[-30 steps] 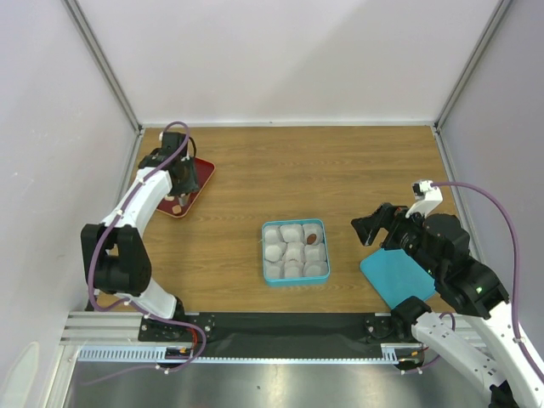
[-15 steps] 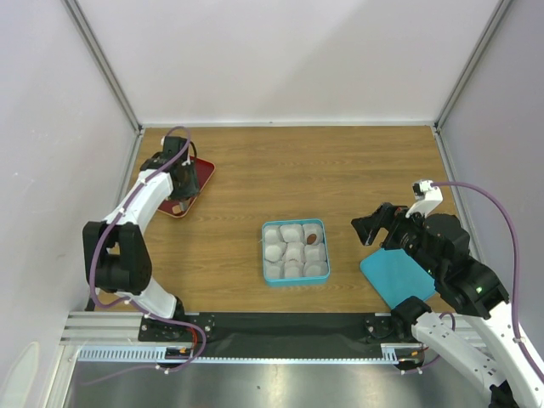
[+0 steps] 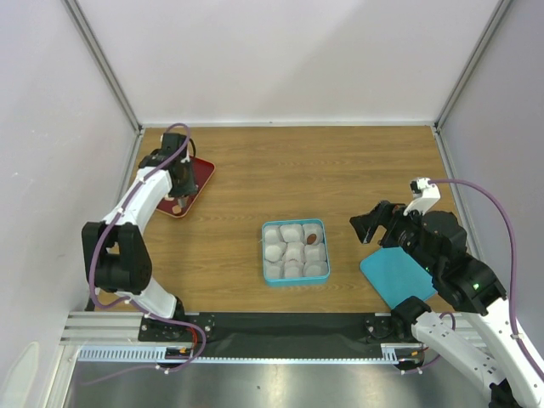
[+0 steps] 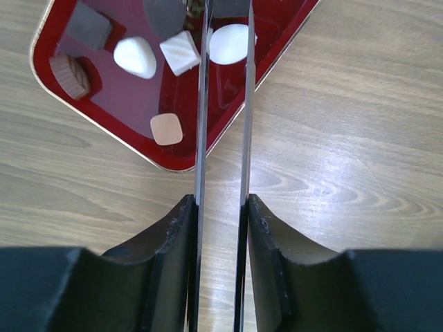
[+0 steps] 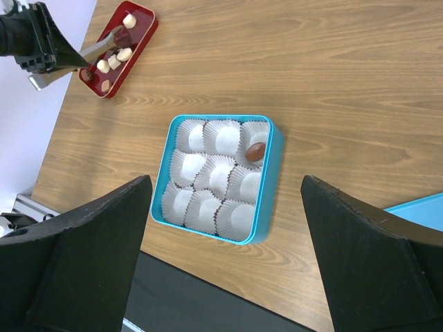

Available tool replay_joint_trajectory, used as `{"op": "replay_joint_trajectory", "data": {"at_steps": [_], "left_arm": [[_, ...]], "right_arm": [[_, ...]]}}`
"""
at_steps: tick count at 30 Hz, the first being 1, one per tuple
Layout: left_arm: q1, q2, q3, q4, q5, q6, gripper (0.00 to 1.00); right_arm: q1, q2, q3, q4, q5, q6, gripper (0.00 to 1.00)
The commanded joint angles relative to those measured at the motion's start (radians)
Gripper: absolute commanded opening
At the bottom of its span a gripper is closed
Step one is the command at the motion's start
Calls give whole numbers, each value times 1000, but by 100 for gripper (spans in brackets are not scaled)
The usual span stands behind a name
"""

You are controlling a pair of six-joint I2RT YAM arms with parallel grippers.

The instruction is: Pack the chocolate

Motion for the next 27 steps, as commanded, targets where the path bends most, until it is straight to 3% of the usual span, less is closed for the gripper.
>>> {"op": "replay_joint_trajectory", "data": {"at_steps": [1, 13, 16, 21, 24, 27], "left_arm": [[9, -34, 71, -14, -24, 28, 36], [-17, -118, 125, -66, 41, 50, 35], [-92, -165, 119, -85, 44, 58, 35], [-309, -286, 96, -114, 56, 39, 35], [-447, -375, 27, -76, 148, -2, 34], [-581, -432, -36, -48, 150, -71, 34]], "right_arm": [[0, 3, 30, 36, 13, -6, 96], [-1, 6, 45, 23, 22, -8, 96], [-1, 6, 53, 14, 42, -17, 96], [-1, 10, 68, -14, 85, -47, 96], [-1, 4, 76, -31, 108, -49, 96], [0, 1, 77, -34, 113, -49, 96]]}}
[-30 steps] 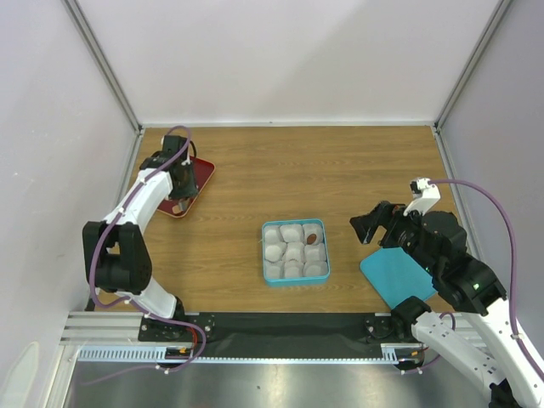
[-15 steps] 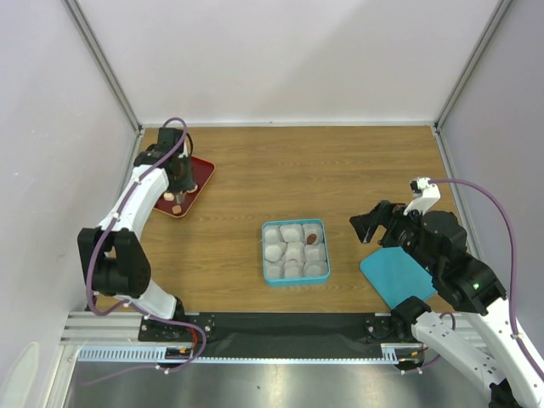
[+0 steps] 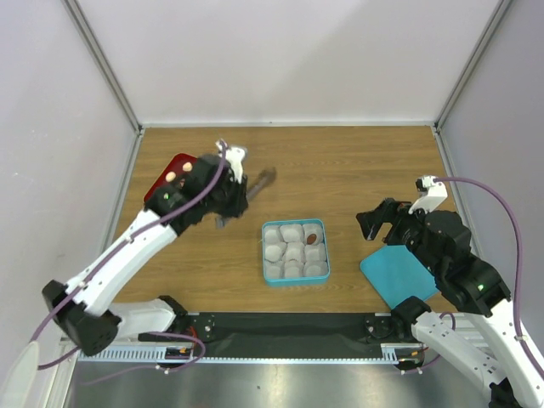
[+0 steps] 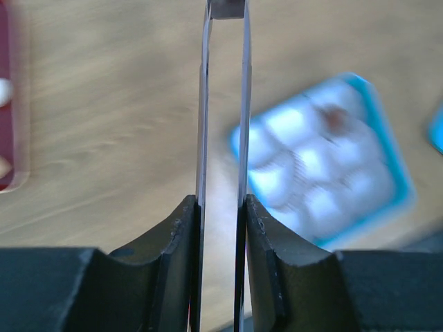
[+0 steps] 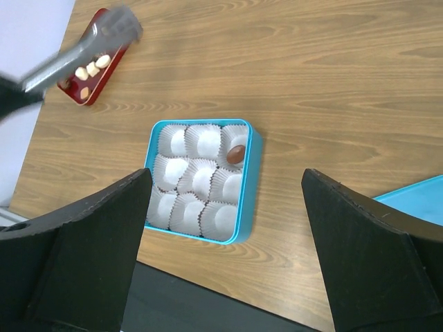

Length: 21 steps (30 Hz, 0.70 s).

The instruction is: Pack the chocolate

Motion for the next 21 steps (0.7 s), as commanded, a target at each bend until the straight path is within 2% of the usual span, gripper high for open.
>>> {"op": "replay_joint_trajectory", "data": {"at_steps": [1, 4, 8, 10, 21], "left_arm": [[-137, -69, -49, 26, 39, -88, 34], [-250, -51, -37, -6, -19, -118, 34], [-347, -8, -21, -27, -61, -125, 33], [-370, 18, -28, -44, -90, -131, 32], [-410, 17, -147, 26, -62, -144, 34]], "right_arm": [[-1, -3, 42, -10, 34, -17, 96], [-1, 2, 37, -14, 34, -12, 96], [-1, 7, 37, -17, 44, 4, 96], [0, 4, 34, -11, 44, 18, 96], [-1, 25, 40, -3, 13, 47, 95]]}}
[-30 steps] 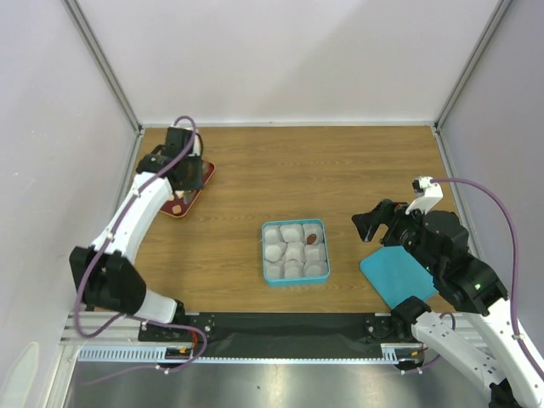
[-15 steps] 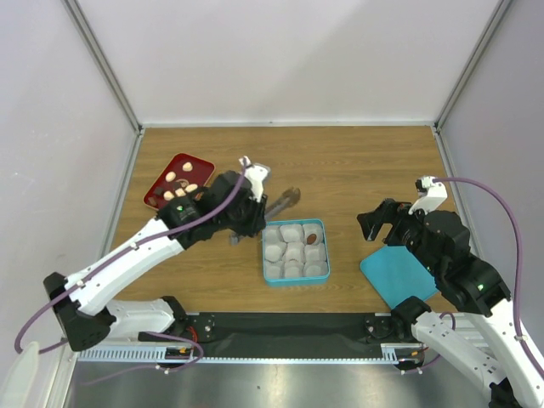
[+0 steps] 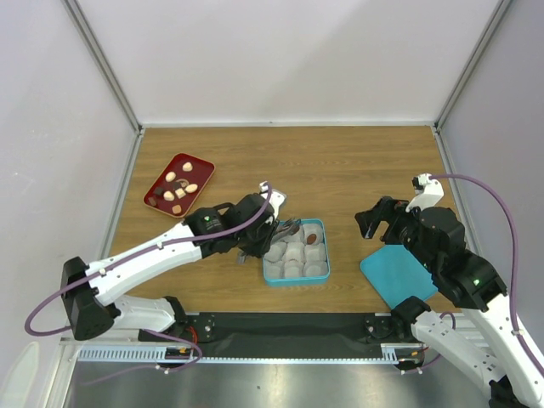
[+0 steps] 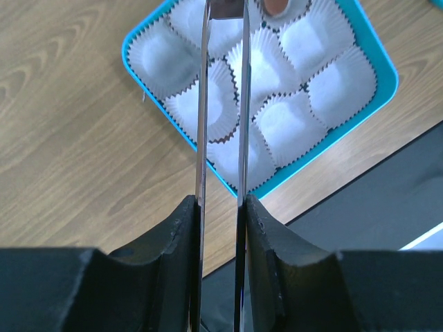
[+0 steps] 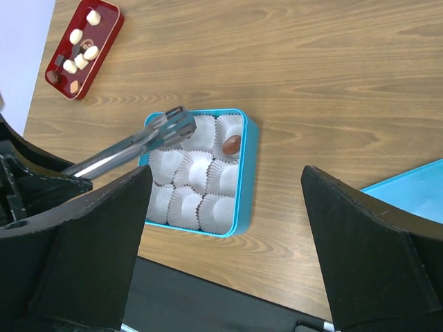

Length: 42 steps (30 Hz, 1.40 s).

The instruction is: Pack the chocolate

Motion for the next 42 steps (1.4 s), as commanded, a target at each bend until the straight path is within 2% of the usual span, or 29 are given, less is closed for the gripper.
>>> {"op": "replay_joint_trajectory", "data": {"at_steps": [1, 15, 42], "left_arm": [[-15, -8, -7, 55, -13, -17, 35], [-22, 67, 17, 49, -44, -8, 37], [-31, 92, 108, -23, -59, -11, 45]], "right_arm": [[-1, -7, 34, 19, -3, 19, 95], [-1, -11, 37, 11, 4, 10, 95], [-1, -39, 49, -7, 18, 8, 95]]}}
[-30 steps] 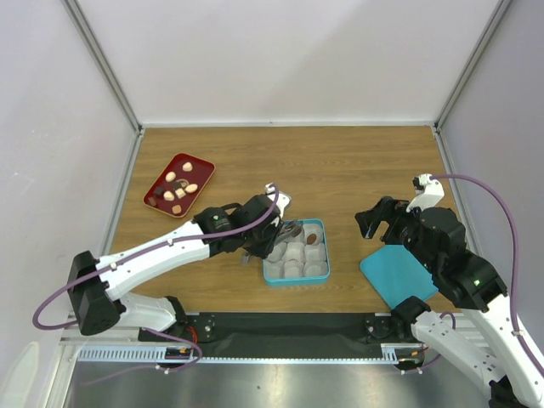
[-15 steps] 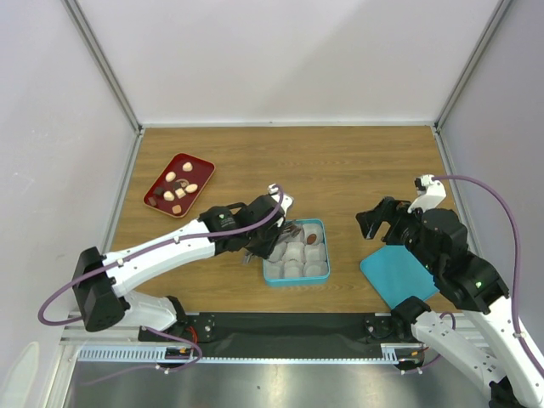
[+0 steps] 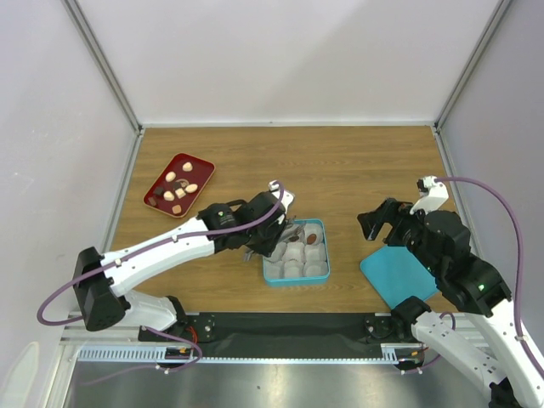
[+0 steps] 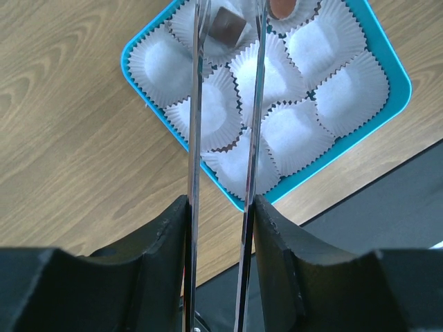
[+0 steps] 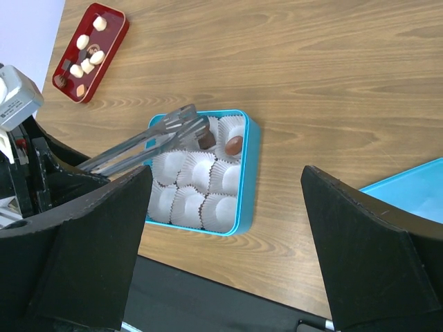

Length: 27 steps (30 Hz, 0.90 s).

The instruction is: Pack the chocolate

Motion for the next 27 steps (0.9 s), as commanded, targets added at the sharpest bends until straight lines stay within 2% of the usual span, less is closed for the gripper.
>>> {"op": "replay_joint_trajectory", "data": {"at_steps": [1, 7, 11, 14, 17, 19, 20, 27], "left_arm": [[-10, -6, 62, -13, -35, -13, 45], [1, -11, 205, -96, -120, 2, 45], [65, 12, 306, -147, -147, 48, 45], [163, 20, 342, -150, -129, 84, 45], [353, 10, 333, -113, -84, 107, 45], [435, 3, 306, -96, -78, 108, 45], [513, 1, 284, -72, -72, 110, 45], [765, -5, 163, -4, -28, 72, 46]], "right_arm": [[-1, -16, 47, 2, 17, -2, 95], [-1, -13, 64, -7, 9, -8, 95], [-1, -14, 61, -5, 3, -7, 95], [-1, -18, 57, -1, 0, -5, 95], [-1, -24, 51, -1, -8, -4, 95], [-1, -30, 41, 7, -19, -5, 95], [-1, -31, 38, 9, -22, -4, 95], [-1, -34, 20, 25, -51, -11, 95]]}}
